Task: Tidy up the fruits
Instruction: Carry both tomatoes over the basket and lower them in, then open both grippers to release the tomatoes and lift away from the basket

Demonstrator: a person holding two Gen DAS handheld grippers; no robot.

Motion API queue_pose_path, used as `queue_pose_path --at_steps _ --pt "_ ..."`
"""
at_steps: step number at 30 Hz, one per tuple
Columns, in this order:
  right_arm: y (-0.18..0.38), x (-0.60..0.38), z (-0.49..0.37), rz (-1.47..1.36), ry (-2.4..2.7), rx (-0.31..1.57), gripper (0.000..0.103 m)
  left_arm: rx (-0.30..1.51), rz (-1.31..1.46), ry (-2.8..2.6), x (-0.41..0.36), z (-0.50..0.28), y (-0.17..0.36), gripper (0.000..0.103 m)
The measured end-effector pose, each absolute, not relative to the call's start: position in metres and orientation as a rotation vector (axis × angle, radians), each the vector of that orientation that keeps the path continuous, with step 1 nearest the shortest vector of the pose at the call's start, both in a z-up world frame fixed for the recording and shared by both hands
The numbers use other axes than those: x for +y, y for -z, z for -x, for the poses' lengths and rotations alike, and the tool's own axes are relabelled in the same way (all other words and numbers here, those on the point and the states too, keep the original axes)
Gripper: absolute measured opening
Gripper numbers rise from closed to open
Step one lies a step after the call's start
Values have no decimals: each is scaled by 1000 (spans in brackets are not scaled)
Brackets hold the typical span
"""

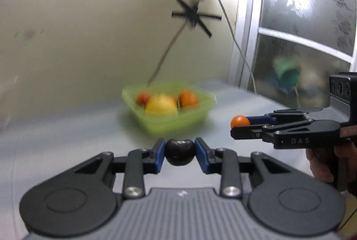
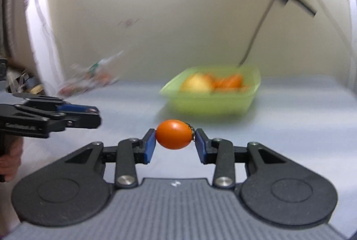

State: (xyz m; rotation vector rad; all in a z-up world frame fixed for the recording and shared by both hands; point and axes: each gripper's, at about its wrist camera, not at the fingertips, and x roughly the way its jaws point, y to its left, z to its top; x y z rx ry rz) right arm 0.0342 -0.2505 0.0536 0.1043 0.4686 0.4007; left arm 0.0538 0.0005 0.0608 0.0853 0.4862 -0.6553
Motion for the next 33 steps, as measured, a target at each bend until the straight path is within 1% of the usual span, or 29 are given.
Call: queue_pose_path --at_steps 4,7,11,12,13,14,15,17,23,26,30,33 --pt "-63 -258 -91 -131 -360 468 41 528 -21 639 -24 -133 -70 30" --pt "-56 -252 -127 -132 -349 491 41 597 61 619 -38 -184 -69 30" --pt "-41 -239 -153 -79 -347 510 42 684 144 618 -52 -237 -57 30" --pt "-37 -239 -155 -65 -341 506 46 703 151 613 -55 -247 -52 30" --pt "-34 -238 -158 -55 -331 503 53 724 157 608 -59 -256 -47 30" --pt "-33 -239 -160 -57 -330 497 55 740 163 605 -60 -263 -42 31" --pt "-32 -240 -160 -67 -334 492 55 756 171 598 -62 -268 -38 35" --pt "-32 -244 -156 -86 -333 474 55 750 188 595 -62 -270 -34 38" --pt "-39 -257 -128 -163 -322 469 55 714 220 583 -53 -254 -46 39" --pt "-43 -258 -109 -218 -330 474 55 673 196 577 -46 -223 -61 41" --pt "-41 -253 -74 -302 -345 491 55 610 120 541 -39 -164 -73 53" --pt "-36 -248 -46 -358 -343 502 55 564 52 504 -33 -113 -72 56"
